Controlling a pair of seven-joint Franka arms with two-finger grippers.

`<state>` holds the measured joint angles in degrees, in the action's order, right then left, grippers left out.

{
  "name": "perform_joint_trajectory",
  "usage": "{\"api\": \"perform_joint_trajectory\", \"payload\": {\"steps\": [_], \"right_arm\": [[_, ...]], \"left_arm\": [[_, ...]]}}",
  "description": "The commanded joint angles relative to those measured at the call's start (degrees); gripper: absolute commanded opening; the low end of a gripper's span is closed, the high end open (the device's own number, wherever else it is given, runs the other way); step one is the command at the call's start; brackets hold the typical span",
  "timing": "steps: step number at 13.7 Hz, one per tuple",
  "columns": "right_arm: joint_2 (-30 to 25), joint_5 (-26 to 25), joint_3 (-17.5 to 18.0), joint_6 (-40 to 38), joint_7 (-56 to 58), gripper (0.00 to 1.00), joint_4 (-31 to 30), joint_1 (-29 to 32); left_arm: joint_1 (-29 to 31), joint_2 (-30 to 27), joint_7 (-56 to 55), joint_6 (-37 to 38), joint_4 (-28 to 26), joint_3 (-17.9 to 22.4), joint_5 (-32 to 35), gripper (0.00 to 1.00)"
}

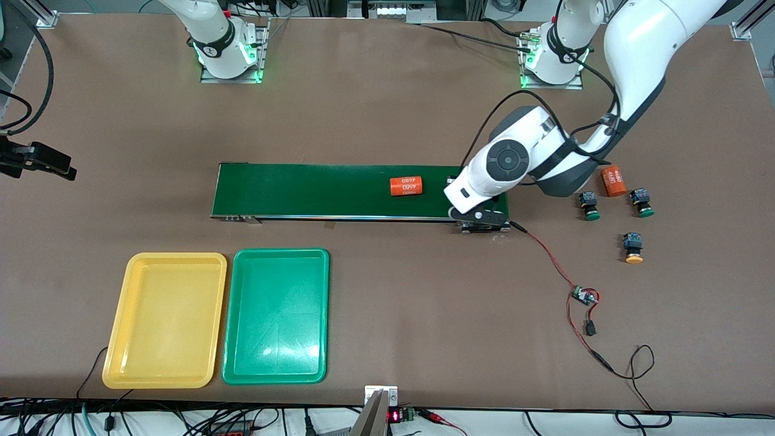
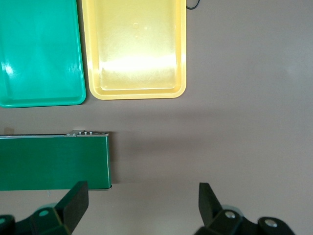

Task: Sort buttons by color to trays
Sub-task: 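Place the yellow button on the conveyor belt with the left gripper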

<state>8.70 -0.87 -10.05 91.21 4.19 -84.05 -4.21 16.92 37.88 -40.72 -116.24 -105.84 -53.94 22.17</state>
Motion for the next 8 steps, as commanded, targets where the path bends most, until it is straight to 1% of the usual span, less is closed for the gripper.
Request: {"api": "perform_joint_trajectory", "payload": {"steps": [1, 2, 3, 4, 5, 6, 7, 8], "right_arm": [[-0.9, 0.7, 0.1, 0.6, -0.7, 1.0, -0.9, 0.2], [-0.9, 0.6, 0.1, 0.6, -0.7, 1.0, -1.0, 0.2], [-0.9, 0.7, 0.1, 0.6, -0.7, 1.0, -1.0, 0.2], [-0.9, 0.7, 0.1, 0.6, -0.7, 1.0, -0.9, 0.2], [-0.9, 0.6, 0.1, 0.6, -0.7, 1.0, -1.0, 0.2], [-0.9, 0.7, 0.1, 0.6, -0.7, 1.0, -1.0, 0.2], [-0.9, 0.7, 0.1, 0.6, -0.7, 1.0, -0.9, 0.2], [-0.9, 0.7, 0.1, 0.6, -0.7, 1.0, -0.9, 0.2]], "left_arm": [[1.9, -0.4, -3.2, -8.8, -6.9, 0.0, 0.2, 0.3], [1.7, -0.6, -5.2, -9.3, -7.5, -0.1, 0.4, 0.36], [1.7, -0.8, -5.8, -9.1, -7.5, -0.1, 0.4, 0.51], [1.5, -0.9, -5.7, -9.0, -7.5, 0.0, 0.4, 0.85], [1.7, -1.0, -5.6, -8.8, -7.3, -0.1, 0.5, 1.0], [1.9, -1.4, -6.4, -8.6, -6.9, -0.4, 0.2, 1.0], [2.1, -2.8, -7.6, -6.2, -6.1, -0.7, 0.4, 1.0], [2.2, -3.9, -7.7, -2.4, -3.6, -1.3, 0.4, 1.0]]}}
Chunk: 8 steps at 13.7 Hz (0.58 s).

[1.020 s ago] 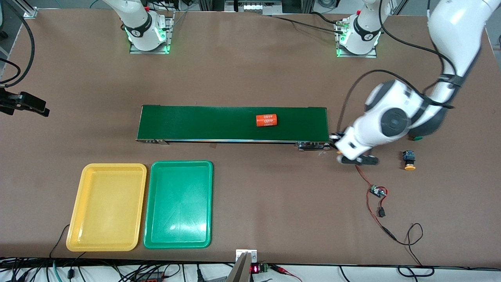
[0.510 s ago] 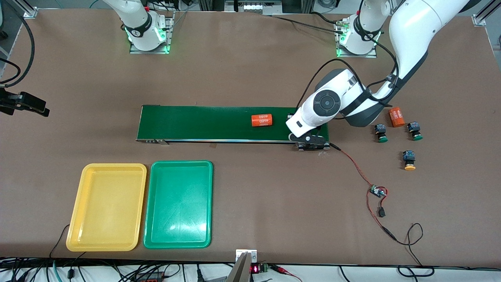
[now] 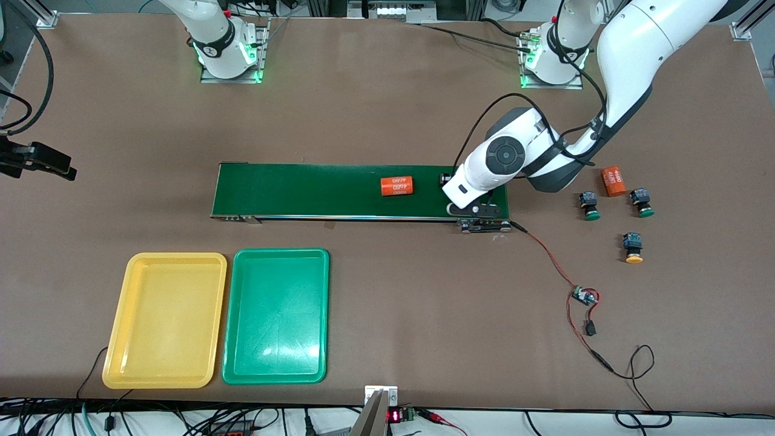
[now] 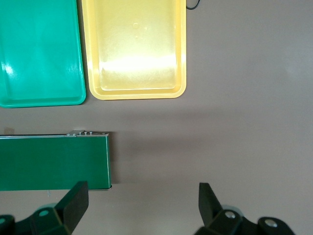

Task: Sort buttons by color to trays
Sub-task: 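Place the yellow button on the conveyor belt with the left gripper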

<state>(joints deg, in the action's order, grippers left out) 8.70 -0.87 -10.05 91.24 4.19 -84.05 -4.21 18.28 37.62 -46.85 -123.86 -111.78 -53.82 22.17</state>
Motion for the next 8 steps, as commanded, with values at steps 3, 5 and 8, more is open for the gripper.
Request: {"api": "perform_joint_trajectory", "payload": {"steps": [3, 5, 8], "right_arm": [[-0.9, 0.7, 0.1, 0.7, -0.7, 1.0, -0.9, 0.2], [-0.9, 0.7, 0.1, 0.8, -0.7, 1.0, -1.0, 0.1], [-0.8, 0.7, 0.1, 1.1, -0.7, 1.0, -0.9, 0.2]], "left_arm": [[2.0, -4.1, -0.8, 20.6, 12.9, -3.5, 0.2, 1.0], [4.3, -4.0, 2.4, 25.4, 17.5, -3.1, 0.7, 1.0], [11.5, -3.4, 12.8, 25.9, 18.0, -1.4, 2.3, 1.0]]}}
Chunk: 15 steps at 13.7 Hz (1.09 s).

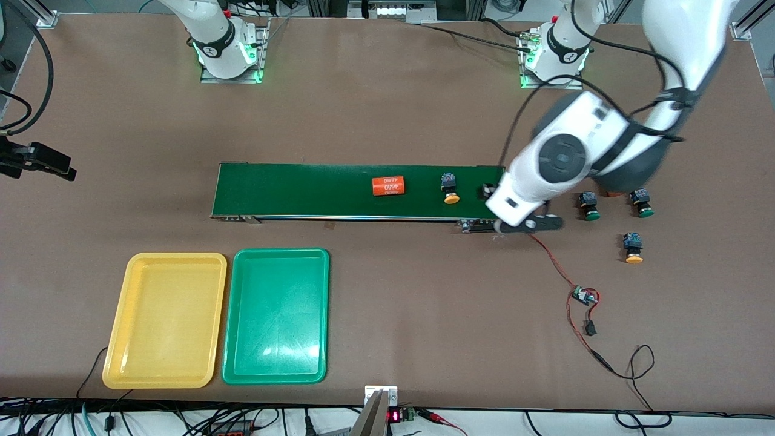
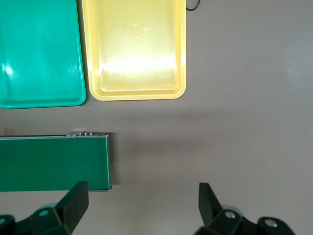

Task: Sort buttons by color to trays
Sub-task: 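Place the yellow button on the conveyor belt with the left gripper, then return the left gripper and grasp the second yellow-capped button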

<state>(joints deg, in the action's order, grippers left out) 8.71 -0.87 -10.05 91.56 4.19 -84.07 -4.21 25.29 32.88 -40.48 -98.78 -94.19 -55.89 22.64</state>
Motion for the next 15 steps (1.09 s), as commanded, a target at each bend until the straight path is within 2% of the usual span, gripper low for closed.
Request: {"api": "perform_joint_trajectory", "payload": {"steps": [1, 3, 6, 10, 13, 15], "right_arm": [[-0.8, 0.6, 0.1, 1.2, -0.7, 1.0, -1.0, 0.1], [-0.7, 0.6, 0.1, 1.5, -0.7, 1.0, -1.0, 0.0], [-0.6, 0.6, 0.1, 2.9, -0.7, 1.0, -1.8, 0.3], [-1.2, 0.6, 0.0, 2.0, -0.7, 1.0, -2.2, 0.4], [-2.2, 0.6, 0.4, 0.1, -0.7, 1.0, -2.3, -0.3], [-2.2, 0.6, 0.6, 0.2, -0.7, 1.0, -2.3, -0.4]], "left_arm": [[6.1, 2.1, 10.3, 0.6, 0.4, 2.0, 4.0, 1.0], [6.2, 3.9, 12.8, 0.3, 0.3, 7.7, 10.6, 1.0], [6.6, 5.8, 15.4, -2.5, 0.1, 12.1, 18.4, 1.0], [8.2, 7.5, 27.9, -13.2, -0.1, 19.9, 19.6, 1.0], [14.5, 11.8, 37.0, -22.6, -0.5, 20.1, 19.5, 1.0], [16.0, 12.9, 38.2, -22.9, -1.1, 20.1, 18.9, 1.0]]}}
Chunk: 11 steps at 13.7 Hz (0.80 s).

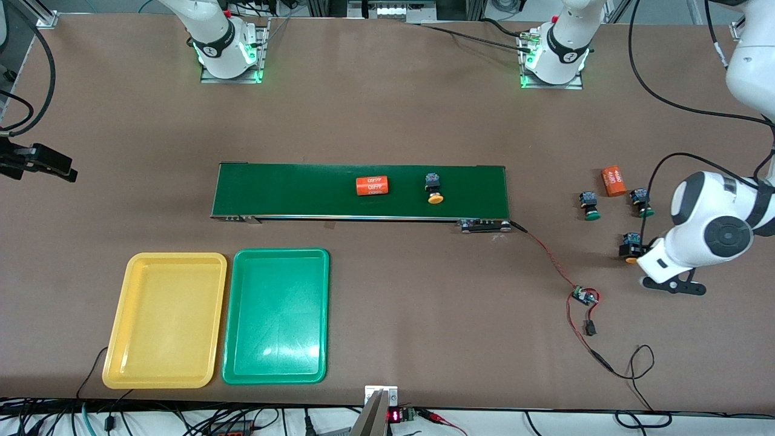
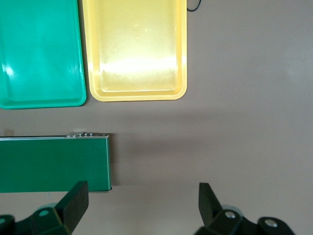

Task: Sort buttons by color to trays
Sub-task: 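Return the left gripper and grasp the second yellow-capped button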

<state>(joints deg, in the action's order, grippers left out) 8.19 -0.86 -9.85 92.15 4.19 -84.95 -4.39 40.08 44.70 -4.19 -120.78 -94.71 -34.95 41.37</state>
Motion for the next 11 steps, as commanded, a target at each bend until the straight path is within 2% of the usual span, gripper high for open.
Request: {"api": "perform_joint_trajectory", "payload": {"steps": [1, 4, 5, 7, 8, 11], "right_arm": [[-1.7, 0.6, 0.4, -0.4, -0.7, 1.0, -1.5, -0.4], [-1.6, 0.6, 0.4, -0.4, -0.7, 1.0, -1.4, -0.4], [-1.6, 0.5, 0.4, -0.4, -0.6, 1.0, -1.4, -0.4], [-1.6, 0.5, 0.4, -0.3, -0.6, 1.0, -1.4, -0.4], [-1.6, 0.5, 0.4, -0.2, -0.6, 1.0, -1.4, -0.4], [-1.5, 0.5, 0.4, -0.1, -0.6, 1.0, -1.4, -0.4]], "left_arm": [[1.6, 1.3, 2.0, -0.9, -1.2, -0.9, -0.1, 1.0], [3.1, 2.3, 2.0, -1.0, -2.5, -1.1, -1.4, 1.0], [3.2, 2.3, 2.0, -1.0, -2.5, -1.1, -1.5, 0.94], [3.2, 2.2, 1.8, -0.6, -2.5, -1.4, -1.7, 0.62], [3.2, 2.1, 1.8, -0.4, -2.5, -1.5, -2.9, 0.52], [3.2, 1.9, 1.8, 0.8, -2.3, -1.6, -8.1, 0.33]]}}
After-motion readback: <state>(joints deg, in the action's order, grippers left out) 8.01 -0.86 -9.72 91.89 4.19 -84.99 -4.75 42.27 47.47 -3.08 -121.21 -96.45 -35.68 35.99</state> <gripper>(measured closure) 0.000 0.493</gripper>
